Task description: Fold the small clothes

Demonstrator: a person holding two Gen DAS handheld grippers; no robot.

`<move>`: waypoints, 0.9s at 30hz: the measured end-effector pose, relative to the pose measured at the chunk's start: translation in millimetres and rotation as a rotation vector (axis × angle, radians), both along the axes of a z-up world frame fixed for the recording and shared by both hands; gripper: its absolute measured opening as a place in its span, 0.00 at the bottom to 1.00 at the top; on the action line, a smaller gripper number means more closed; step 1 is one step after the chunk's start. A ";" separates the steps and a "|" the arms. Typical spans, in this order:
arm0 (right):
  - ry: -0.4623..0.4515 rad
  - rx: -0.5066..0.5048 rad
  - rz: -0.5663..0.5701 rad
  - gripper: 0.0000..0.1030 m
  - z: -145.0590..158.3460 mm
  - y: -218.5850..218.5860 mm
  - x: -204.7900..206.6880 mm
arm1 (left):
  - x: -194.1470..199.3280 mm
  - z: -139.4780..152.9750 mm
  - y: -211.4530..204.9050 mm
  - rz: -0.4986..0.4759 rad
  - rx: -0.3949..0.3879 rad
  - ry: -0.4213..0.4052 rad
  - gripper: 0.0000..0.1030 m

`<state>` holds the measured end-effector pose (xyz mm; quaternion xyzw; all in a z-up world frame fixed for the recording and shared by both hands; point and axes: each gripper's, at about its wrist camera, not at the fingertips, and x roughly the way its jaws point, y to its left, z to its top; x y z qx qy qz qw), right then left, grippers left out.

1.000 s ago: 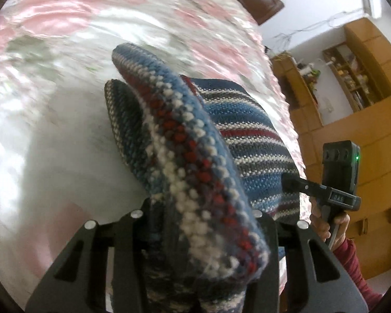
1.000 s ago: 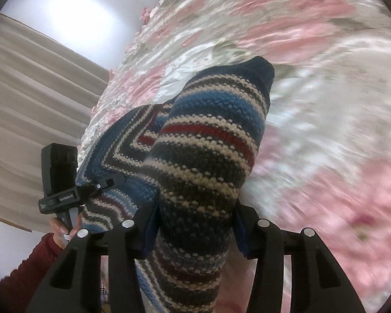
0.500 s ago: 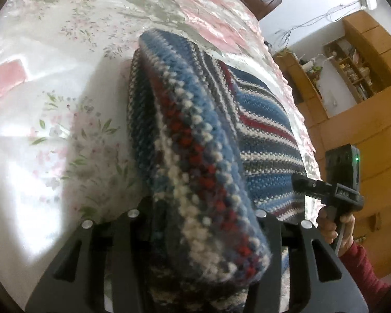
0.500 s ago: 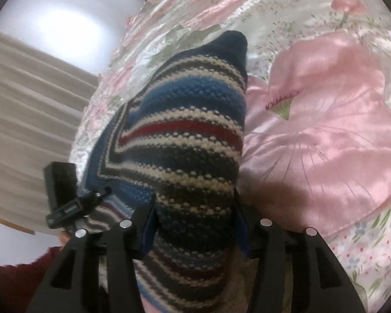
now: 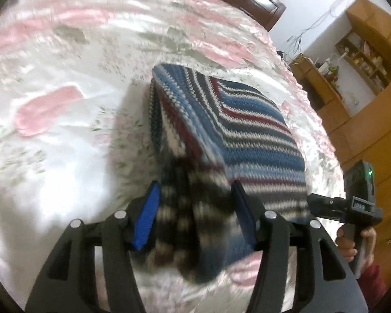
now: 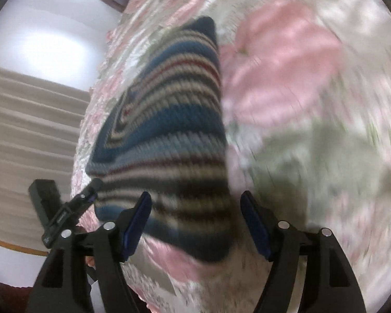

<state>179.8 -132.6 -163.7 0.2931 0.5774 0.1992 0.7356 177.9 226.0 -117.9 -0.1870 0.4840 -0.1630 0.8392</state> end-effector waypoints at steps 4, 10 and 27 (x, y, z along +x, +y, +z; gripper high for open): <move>0.034 0.041 -0.017 0.39 -9.5 0.0 -12.6 | -19.6 -3.0 -4.4 0.010 0.092 -0.011 0.52; -0.001 -0.070 -0.016 0.28 -6.3 1.1 -25.4 | -27.4 -34.5 11.8 0.040 0.088 0.079 0.45; -0.083 -0.369 -0.107 0.60 52.4 21.7 -89.1 | -68.8 16.3 21.6 0.096 0.156 0.066 0.68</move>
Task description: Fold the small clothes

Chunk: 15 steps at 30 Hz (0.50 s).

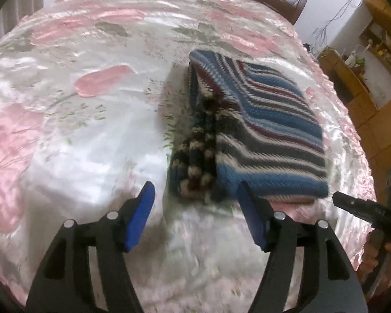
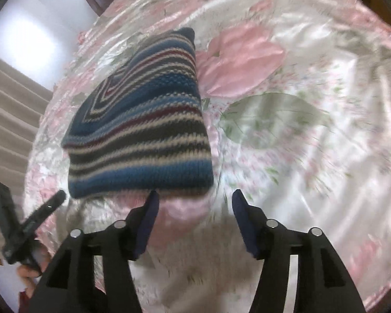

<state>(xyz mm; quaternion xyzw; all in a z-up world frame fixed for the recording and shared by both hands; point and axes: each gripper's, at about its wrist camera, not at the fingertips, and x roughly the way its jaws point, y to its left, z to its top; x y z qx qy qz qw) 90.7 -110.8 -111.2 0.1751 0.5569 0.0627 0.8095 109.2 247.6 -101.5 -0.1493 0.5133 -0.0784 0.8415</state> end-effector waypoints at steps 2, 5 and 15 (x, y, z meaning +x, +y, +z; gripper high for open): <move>-0.013 -0.043 -0.002 0.68 9.2 5.7 -20.1 | -13.8 10.0 -0.3 0.005 0.021 -0.002 0.69; -0.037 -0.108 -0.003 0.77 20.0 13.8 -40.8 | -31.9 22.8 -1.8 0.004 0.053 0.004 0.71; -0.120 -0.142 -0.011 0.92 63.3 34.6 -86.4 | -70.3 56.5 -6.3 -0.005 0.135 -0.016 0.78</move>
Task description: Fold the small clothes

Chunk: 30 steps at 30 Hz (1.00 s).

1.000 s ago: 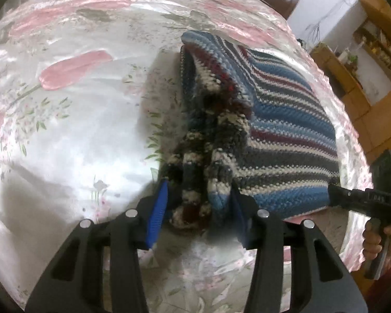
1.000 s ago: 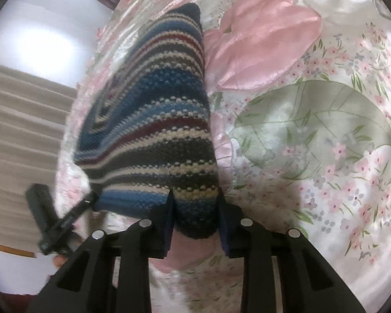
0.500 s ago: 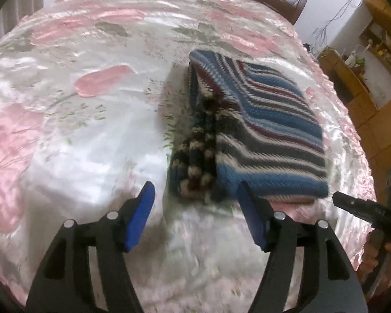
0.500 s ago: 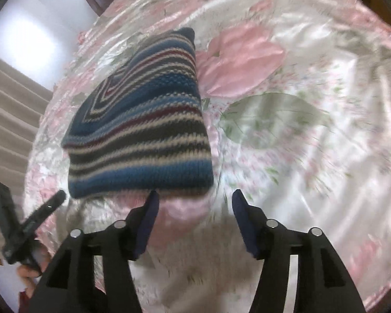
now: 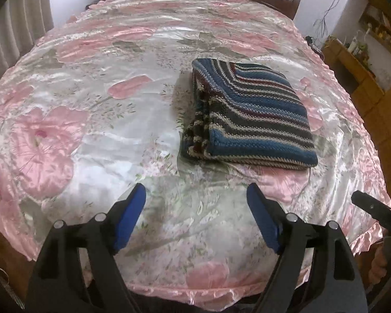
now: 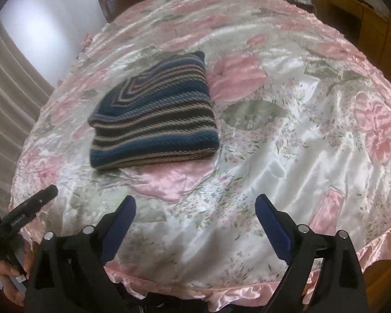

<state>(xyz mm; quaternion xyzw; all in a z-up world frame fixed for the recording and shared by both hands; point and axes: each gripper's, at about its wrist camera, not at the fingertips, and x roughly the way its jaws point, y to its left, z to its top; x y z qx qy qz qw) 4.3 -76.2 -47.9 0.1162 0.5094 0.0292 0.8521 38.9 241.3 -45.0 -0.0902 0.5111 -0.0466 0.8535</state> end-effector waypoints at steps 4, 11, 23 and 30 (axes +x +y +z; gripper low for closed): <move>-0.017 -0.034 0.012 0.94 12.4 12.3 -8.3 | -16.0 9.2 1.5 0.001 -0.009 -0.004 0.80; -0.033 -0.068 0.034 0.94 22.4 27.2 -26.7 | -37.1 19.4 7.0 0.009 0.005 -0.015 0.80; -0.064 -0.100 0.059 0.95 38.4 40.4 -43.1 | -59.1 45.6 5.8 0.013 0.052 -0.062 0.82; -0.070 -0.107 0.064 0.95 40.5 45.7 -45.0 | -63.6 53.0 0.1 -0.006 0.079 -0.079 0.83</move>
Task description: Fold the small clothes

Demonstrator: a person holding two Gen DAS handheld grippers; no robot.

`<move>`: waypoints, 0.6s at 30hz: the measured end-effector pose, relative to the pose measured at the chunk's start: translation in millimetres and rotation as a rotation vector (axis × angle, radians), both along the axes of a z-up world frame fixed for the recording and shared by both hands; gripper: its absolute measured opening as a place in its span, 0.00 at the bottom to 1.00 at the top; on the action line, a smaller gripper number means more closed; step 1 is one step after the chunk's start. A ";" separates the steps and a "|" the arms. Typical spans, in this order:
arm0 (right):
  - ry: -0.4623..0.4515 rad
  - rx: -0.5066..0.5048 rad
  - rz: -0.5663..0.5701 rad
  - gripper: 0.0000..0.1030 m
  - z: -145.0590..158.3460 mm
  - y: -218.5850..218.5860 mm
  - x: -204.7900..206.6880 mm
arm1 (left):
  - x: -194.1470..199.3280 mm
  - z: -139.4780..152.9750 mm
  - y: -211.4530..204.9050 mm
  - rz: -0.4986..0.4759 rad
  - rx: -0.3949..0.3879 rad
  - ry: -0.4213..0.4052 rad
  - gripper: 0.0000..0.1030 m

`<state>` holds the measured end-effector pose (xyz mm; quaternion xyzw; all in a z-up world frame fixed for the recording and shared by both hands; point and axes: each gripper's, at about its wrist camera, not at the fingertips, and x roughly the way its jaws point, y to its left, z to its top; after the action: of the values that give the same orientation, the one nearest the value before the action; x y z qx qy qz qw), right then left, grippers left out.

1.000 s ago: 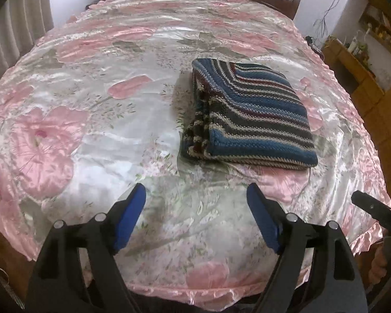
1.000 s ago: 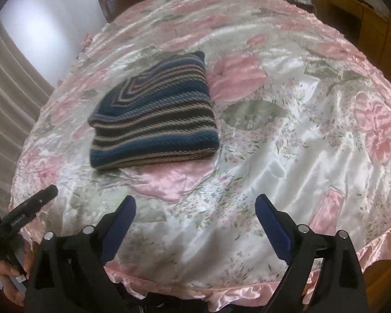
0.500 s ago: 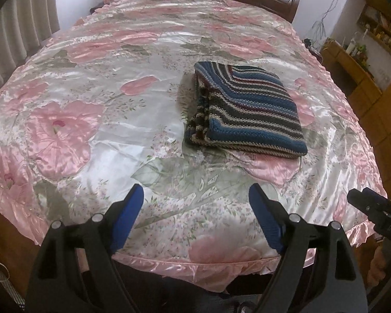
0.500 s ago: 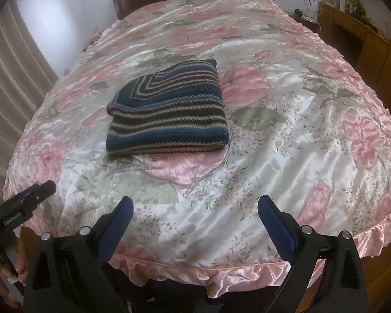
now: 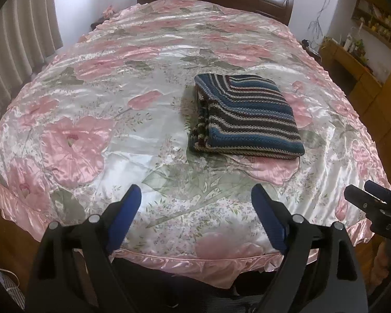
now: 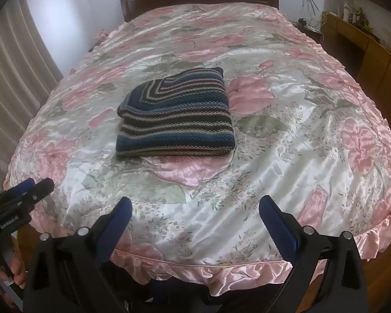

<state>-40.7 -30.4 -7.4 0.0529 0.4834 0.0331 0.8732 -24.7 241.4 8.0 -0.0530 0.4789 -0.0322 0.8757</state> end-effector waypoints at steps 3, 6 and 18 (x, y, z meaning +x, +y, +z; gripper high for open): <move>-0.001 0.003 -0.003 0.95 0.8 -0.3 -0.9 | -0.8 1.2 -1.8 -0.005 0.007 -0.002 0.83; -0.004 -0.009 -0.004 0.96 1.3 -0.5 -1.3 | -2.1 2.0 -4.4 -0.010 0.021 -0.007 0.84; 0.001 -0.028 -0.007 0.96 -0.2 0.7 -0.7 | -1.7 -1.6 -5.8 -0.010 0.035 0.003 0.84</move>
<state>-41.4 -29.7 -7.6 0.0427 0.4842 0.0232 0.8736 -26.5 235.6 6.5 -0.0355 0.4812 -0.0282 0.8755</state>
